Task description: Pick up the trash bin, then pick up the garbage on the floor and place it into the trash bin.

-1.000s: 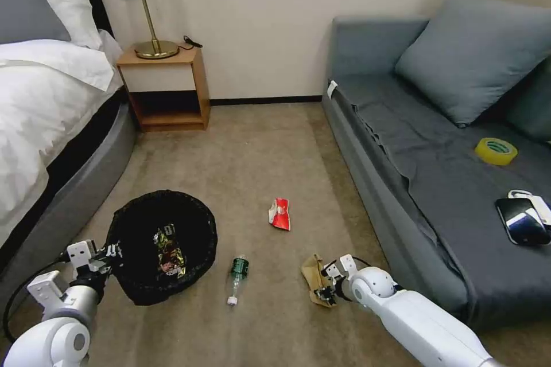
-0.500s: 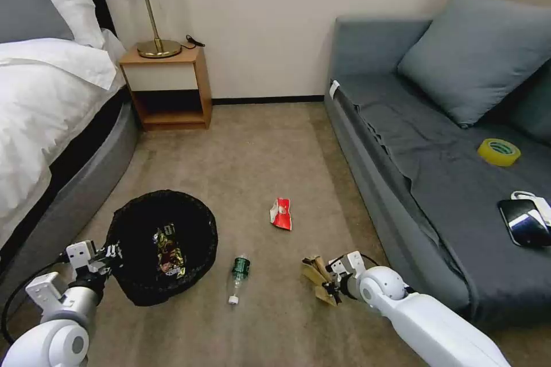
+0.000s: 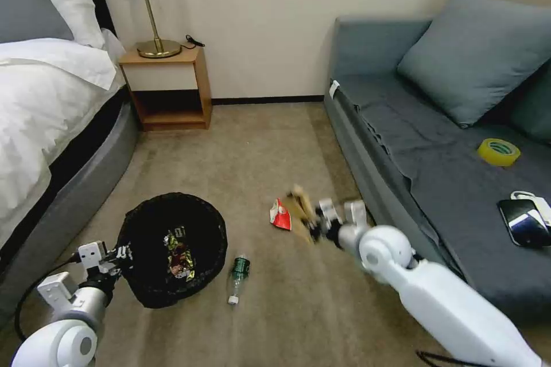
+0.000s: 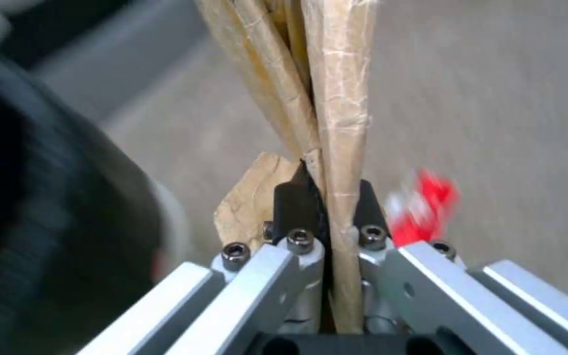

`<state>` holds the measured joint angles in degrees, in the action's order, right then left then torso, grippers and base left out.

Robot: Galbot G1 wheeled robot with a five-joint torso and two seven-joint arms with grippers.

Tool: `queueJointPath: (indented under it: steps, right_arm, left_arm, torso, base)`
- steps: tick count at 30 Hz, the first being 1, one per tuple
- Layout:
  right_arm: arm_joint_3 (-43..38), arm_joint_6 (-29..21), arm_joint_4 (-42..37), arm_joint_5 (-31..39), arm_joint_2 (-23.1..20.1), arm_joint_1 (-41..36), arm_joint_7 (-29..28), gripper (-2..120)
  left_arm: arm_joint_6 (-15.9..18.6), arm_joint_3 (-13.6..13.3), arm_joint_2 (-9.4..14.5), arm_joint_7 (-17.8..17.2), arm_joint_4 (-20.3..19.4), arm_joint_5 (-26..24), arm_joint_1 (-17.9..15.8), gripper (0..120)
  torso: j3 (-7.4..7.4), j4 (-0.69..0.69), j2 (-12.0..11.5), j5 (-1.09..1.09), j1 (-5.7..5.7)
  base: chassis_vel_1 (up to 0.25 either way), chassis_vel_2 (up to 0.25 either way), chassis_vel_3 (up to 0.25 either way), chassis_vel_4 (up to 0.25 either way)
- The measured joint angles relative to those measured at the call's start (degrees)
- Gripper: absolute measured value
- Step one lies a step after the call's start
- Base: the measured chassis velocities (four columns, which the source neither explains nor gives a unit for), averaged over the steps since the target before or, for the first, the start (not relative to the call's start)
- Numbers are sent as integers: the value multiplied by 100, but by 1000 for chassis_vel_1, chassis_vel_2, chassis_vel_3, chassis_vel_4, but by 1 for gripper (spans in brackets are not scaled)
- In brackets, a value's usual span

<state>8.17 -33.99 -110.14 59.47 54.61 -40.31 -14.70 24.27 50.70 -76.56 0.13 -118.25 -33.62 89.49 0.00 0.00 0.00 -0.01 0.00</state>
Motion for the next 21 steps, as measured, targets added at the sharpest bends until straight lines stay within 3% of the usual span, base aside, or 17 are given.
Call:
queueJointPath:
  steps: [8, 10, 17, 21]
  right_arm:
    - [1035, 113, -926, 618, 348, 892, -428, 0]
    - [1457, 129, -1001, 660, 605, 1054, -546, 0]
    - [2281, 189, -557, 206, 1553, 1112, -517, 0]
    - [2402, 199, -291, -10, 1735, 1017, -466, 0]
  left_arm:
    - [35, -129, -71, -11, -54, 65, 20, 4]
    - [42, -156, -102, -14, -78, 79, 25, 4]
    - [65, -208, -198, -16, -187, 96, 68, 4]
    - [71, -209, -224, -16, -219, 93, 85, 4]
  torso:
    - [0, 0, 0, 0, 0]
    - [0, 0, 0, -2, 0]
    - [0, 1, 0, -1, 0]
    - [0, 0, 0, 0, 0]
  base:
    - [0, 0, 0, 0]
    - [0, 0, 0, 0]
    - [0, 0, 0, 0]
    - [0, 0, 0, 0]
